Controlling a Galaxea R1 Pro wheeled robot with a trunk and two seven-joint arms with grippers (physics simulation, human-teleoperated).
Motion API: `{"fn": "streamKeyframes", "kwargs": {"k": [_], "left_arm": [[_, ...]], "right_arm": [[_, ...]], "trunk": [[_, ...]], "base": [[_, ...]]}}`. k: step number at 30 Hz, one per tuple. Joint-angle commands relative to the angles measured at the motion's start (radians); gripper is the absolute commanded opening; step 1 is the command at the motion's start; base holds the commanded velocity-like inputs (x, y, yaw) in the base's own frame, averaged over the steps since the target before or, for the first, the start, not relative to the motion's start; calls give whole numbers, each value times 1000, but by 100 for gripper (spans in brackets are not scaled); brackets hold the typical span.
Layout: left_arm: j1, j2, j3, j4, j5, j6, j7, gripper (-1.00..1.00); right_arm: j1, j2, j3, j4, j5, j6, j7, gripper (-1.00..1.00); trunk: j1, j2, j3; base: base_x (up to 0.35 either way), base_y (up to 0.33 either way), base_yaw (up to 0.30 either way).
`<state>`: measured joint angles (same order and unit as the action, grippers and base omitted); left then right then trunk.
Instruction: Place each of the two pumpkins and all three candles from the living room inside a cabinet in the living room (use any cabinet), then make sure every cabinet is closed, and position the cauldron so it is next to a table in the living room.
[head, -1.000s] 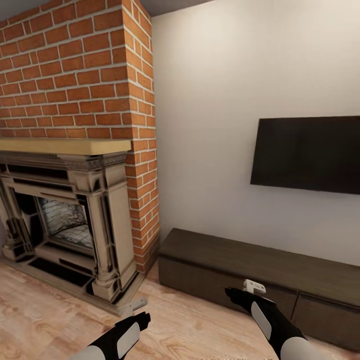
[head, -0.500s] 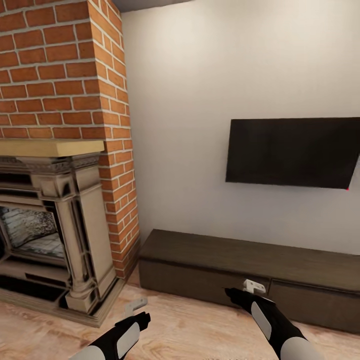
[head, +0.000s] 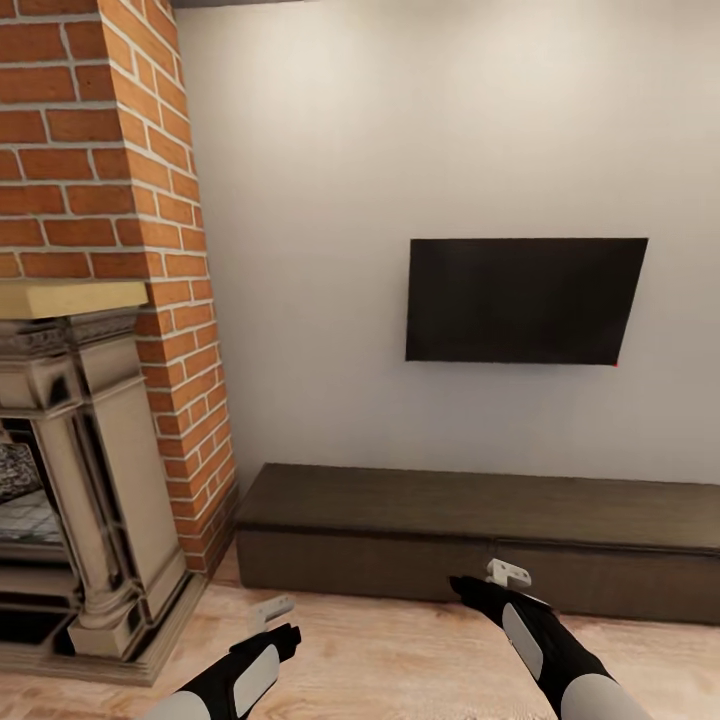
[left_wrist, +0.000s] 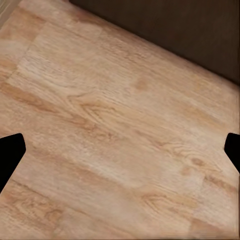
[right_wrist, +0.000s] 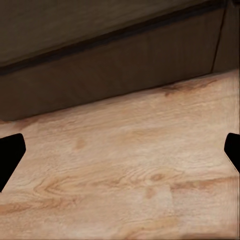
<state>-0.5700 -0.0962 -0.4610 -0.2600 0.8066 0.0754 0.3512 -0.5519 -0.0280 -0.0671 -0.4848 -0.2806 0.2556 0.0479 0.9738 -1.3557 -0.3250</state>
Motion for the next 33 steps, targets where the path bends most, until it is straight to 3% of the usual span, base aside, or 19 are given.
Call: {"fn": "streamKeyframes", "kwargs": {"k": [1, 11, 19, 33], "left_arm": [[-1, 1, -8, -2, 5, 4, 8, 100], [-1, 1, -8, -2, 5, 4, 8, 100], [-1, 0, -8, -2, 5, 4, 8, 100], [-1, 1, -8, -2, 5, 4, 8, 100]], "right_arm": [[0, 0, -5, -1, -3, 6, 4, 100], [0, 0, -5, -1, -2, 6, 4, 100], [0, 9, -1, 63, 9, -53, -6, 100], [0, 7, -4, 68, 4, -61, -3, 100]], "trunk": [[0, -1, -2], [0, -1, -13], [0, -1, -15], [0, -1, -13]], "base": [[0, 0, -279], [0, 0, -208], [0, 0, -22], [0, 0, 0]]}}
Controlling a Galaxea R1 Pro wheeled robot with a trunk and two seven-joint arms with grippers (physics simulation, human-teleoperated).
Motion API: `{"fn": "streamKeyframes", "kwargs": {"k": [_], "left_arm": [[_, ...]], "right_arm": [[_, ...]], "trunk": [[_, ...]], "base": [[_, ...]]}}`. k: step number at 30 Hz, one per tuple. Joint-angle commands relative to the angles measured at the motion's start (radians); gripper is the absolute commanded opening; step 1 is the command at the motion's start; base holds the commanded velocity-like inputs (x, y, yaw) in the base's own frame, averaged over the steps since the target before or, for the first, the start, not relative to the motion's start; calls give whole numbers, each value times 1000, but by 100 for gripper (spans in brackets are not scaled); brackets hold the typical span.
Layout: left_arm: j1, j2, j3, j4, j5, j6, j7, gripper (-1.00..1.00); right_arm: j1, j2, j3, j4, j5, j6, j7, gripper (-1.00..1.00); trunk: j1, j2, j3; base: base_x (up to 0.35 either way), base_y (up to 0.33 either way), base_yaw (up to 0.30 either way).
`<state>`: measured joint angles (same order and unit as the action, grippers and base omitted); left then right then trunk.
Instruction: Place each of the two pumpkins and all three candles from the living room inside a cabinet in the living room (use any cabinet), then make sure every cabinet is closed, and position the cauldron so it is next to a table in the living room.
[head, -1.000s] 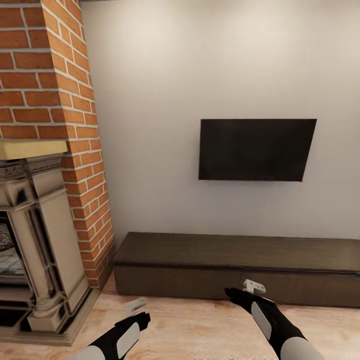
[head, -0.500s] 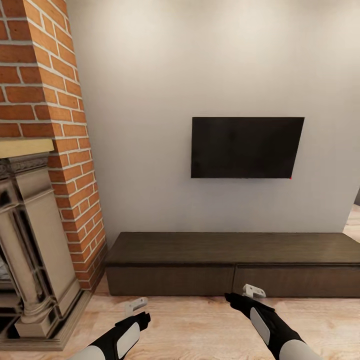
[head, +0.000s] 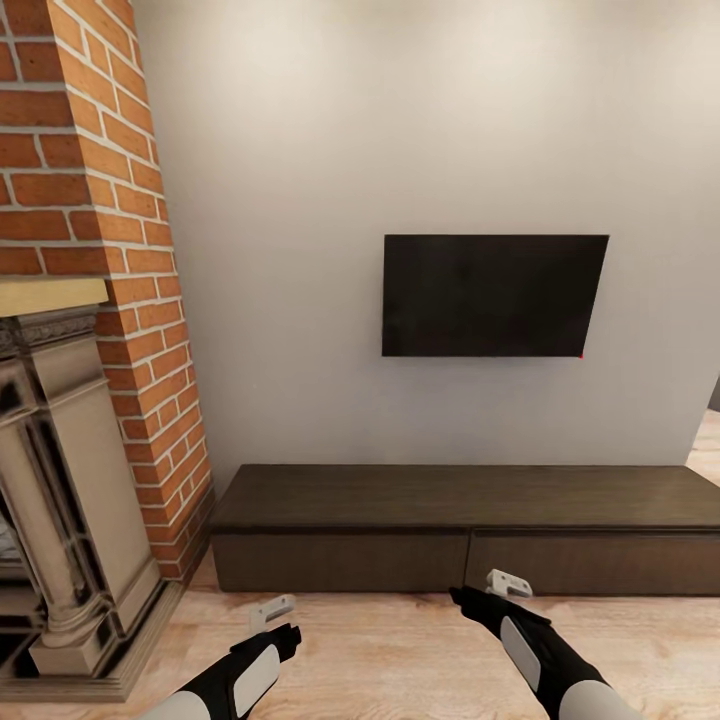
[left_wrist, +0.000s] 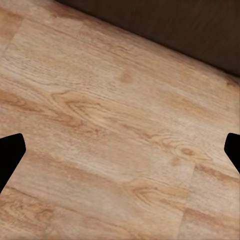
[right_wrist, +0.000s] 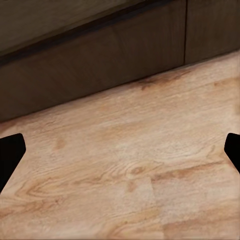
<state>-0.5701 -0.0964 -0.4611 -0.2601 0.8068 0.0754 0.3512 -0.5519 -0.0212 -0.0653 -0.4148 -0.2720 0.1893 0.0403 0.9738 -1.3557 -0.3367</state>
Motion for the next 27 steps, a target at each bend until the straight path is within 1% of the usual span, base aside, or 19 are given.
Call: {"fn": "streamKeyframes", "kwargs": {"k": [1, 12, 20, 27], "left_arm": [[-1, 0, -8, -2, 5, 4, 8, 100], [-1, 1, -8, -2, 6, 4, 8, 100], [-1, 2, -7, -2, 5, 4, 8, 100], [1, 3, -4, -2, 2, 4, 8, 100]], "right_arm": [[0, 0, -6, -1, -6, 5, 5, 100], [0, 1, -6, -1, -7, 1, 4, 100], [0, 2, -4, -2, 4, 2, 1, 100], [0, 2, -1, -2, 8, 3, 1, 100]], "trunk": [[0, -1, -1], [0, -1, -1], [0, -1, -1], [0, -1, -1]], "base": [[0, 0, 0], [0, -2, 0], [15, -127, 0], [203, -27, 0]]}}
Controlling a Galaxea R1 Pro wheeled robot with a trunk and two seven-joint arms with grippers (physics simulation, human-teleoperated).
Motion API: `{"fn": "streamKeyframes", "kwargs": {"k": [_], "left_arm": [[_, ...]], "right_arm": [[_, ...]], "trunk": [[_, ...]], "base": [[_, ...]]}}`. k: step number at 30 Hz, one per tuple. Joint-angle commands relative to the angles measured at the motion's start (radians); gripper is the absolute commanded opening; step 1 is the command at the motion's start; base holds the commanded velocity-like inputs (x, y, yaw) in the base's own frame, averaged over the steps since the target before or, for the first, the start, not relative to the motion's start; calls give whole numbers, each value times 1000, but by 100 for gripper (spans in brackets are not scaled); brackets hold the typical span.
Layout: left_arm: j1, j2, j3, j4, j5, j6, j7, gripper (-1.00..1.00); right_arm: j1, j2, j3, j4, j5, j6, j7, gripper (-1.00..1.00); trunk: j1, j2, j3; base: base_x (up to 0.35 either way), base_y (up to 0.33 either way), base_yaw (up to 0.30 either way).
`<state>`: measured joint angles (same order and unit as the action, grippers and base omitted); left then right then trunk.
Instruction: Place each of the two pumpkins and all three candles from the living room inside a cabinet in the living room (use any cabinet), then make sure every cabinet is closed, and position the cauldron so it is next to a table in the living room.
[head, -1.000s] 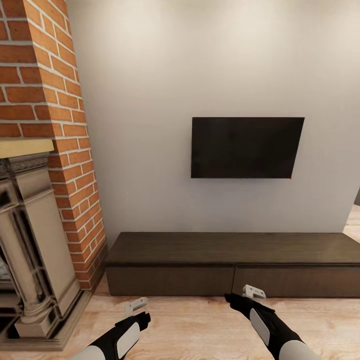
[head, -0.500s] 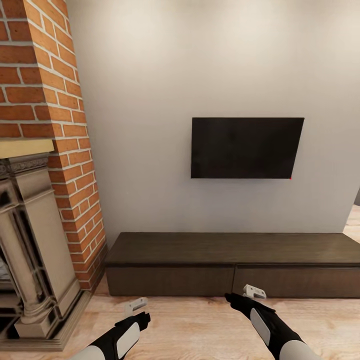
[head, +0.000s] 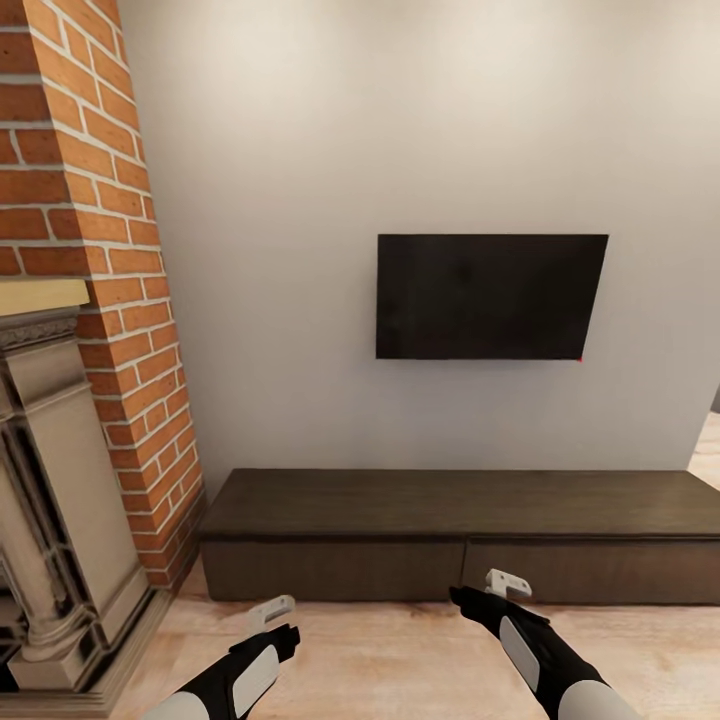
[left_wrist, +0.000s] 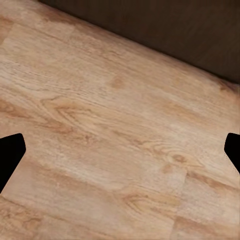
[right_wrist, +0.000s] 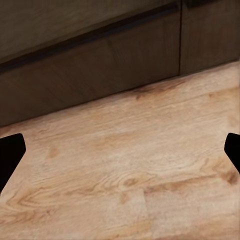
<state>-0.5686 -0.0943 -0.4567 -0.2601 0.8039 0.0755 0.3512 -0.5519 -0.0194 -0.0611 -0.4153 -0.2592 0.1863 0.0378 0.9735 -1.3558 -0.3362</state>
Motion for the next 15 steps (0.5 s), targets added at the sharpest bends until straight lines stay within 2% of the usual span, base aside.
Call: {"fn": "streamKeyframes", "kwargs": {"k": [1, 9, 15], "left_arm": [[-1, 1, -8, -2, 5, 4, 8, 100], [0, 1, -8, -2, 4, 4, 8, 100], [0, 1, -8, -2, 4, 4, 8, 100]], "right_arm": [[0, 0, -5, -2, -5, 6, 4, 100], [0, 0, -3, -4, -5, 5, 5, 100], [0, -1, -2, -10, -4, 5, 5, 100]], "trunk": [[0, -1, -1], [0, -1, -1], [0, -1, -1]], "base": [[99, -4, 0], [142, 85, 0], [35, 17, 0]]}}
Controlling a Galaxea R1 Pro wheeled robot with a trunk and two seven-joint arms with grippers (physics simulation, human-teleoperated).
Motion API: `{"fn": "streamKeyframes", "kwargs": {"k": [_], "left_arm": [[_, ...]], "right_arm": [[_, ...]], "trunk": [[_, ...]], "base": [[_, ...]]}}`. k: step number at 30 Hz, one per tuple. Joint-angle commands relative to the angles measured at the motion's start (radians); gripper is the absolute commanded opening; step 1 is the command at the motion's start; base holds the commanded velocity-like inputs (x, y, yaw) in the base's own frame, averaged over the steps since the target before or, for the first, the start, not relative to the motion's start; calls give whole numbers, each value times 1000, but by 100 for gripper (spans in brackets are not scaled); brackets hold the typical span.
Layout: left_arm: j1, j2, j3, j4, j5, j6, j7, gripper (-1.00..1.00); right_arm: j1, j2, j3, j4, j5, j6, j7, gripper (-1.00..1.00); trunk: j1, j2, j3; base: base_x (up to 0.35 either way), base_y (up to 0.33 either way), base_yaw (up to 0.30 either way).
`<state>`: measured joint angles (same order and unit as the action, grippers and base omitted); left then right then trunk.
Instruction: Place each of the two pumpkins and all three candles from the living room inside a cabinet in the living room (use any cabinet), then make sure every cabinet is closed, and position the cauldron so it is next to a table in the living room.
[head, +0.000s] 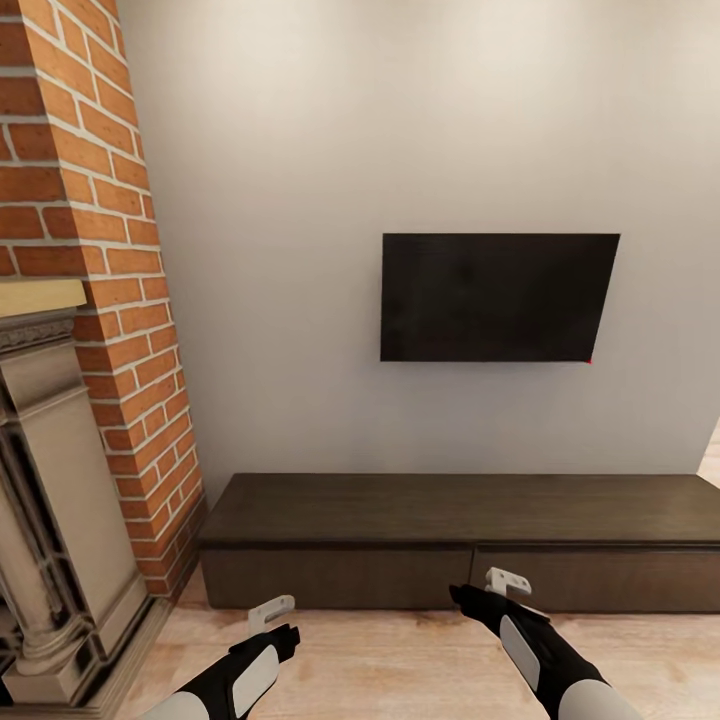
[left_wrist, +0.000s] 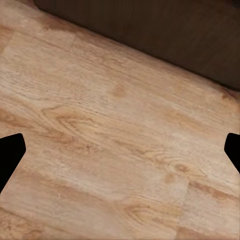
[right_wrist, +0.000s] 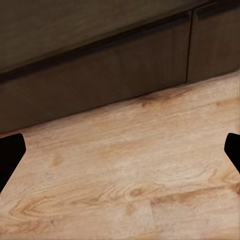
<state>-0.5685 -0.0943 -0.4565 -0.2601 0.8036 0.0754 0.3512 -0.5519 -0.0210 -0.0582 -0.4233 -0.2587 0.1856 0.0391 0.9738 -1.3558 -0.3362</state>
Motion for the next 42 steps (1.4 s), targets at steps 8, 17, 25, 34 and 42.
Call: {"fn": "streamKeyframes", "kwargs": {"k": [8, 17, 25, 34, 42], "left_arm": [[-1, 1, -8, -2, 5, 4, 8, 100], [-1, 1, -8, -2, 5, 4, 8, 100], [-1, 17, -6, -4, 9, 8, -35, 100], [-1, 215, -4, -33, 139, 259, -581, 100], [-1, 352, 63, -455, 279, 593, -662, 100]], "right_arm": [[0, 0, -5, -2, -5, 3, 5, 100], [0, 0, -5, -2, -5, 2, 5, 100], [0, 0, -6, 1, -5, 3, 7, 100], [0, -4, -6, 6, -4, 0, 7, 100], [0, -1, -7, 6, -12, 0, 12, 100]], "trunk": [[0, -1, -1], [0, -1, -1], [0, -1, -1], [0, -1, -1], [0, -1, -1]], "base": [[99, 0, 0], [101, 0, 0], [4, 0, 0], [0, 0, 0], [0, 0, 0]]}}
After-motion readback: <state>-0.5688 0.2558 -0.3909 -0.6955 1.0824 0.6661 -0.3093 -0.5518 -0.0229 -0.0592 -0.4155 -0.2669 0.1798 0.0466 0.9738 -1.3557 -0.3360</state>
